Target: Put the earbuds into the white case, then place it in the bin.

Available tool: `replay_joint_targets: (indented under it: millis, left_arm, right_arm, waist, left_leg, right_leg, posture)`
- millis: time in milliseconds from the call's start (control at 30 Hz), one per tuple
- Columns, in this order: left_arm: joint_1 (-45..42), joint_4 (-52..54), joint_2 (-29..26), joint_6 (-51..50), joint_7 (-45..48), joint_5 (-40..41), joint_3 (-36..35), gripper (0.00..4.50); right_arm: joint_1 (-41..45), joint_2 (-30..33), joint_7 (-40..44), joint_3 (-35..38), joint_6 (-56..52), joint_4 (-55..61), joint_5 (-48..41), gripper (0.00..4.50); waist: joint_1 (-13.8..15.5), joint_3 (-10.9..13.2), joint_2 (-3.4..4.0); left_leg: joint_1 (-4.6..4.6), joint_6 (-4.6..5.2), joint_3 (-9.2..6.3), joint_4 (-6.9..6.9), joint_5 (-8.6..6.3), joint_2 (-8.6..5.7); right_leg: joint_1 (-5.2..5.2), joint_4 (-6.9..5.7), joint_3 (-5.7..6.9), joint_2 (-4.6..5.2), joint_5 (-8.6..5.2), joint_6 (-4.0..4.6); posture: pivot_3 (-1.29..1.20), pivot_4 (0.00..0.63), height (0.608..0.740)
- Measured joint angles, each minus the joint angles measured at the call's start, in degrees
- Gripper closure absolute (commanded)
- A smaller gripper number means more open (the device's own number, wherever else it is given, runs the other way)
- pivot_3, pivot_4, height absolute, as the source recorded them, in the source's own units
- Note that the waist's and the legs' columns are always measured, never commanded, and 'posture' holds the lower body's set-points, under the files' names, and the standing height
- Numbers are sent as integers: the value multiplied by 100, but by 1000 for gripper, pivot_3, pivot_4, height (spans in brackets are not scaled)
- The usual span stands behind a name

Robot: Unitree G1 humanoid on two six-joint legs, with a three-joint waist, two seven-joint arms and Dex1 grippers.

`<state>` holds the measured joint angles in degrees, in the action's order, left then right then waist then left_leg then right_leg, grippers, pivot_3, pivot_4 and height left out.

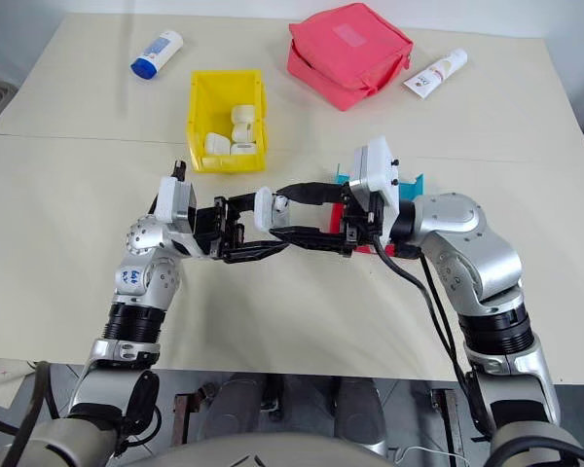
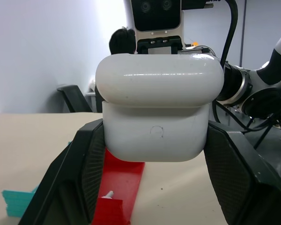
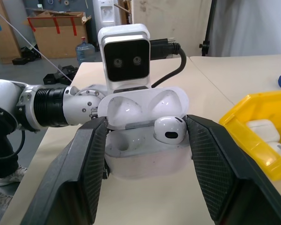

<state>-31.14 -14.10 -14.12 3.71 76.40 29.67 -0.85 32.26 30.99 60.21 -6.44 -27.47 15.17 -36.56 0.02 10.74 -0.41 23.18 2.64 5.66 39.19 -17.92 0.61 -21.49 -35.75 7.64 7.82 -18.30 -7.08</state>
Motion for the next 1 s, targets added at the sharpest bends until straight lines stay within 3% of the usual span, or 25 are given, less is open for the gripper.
replay_joint_targets:
  millis: [767,1000]
  left_arm:
    - [-84,-242,-15,318,131,-63,9,1727]
    - [-31,-250,-23,471,116,-76,18,1727]
  right_arm:
    - [328,40,-81,36,-165,-202,284,1744]
    - [361,319,-34,147,-190,-208,343,1744]
  waist:
    - [-5,0,0]
    - [-6,0,0]
  left_leg:
    - [0,0,1,0,0,1]
    - [0,0,1,0,0,1]
  right_leg:
    - [0,0,0,-1,0,0]
    - [0,0,-1,-1,0,0]
  posture:
    - [0,150,740]
    - [0,150,740]
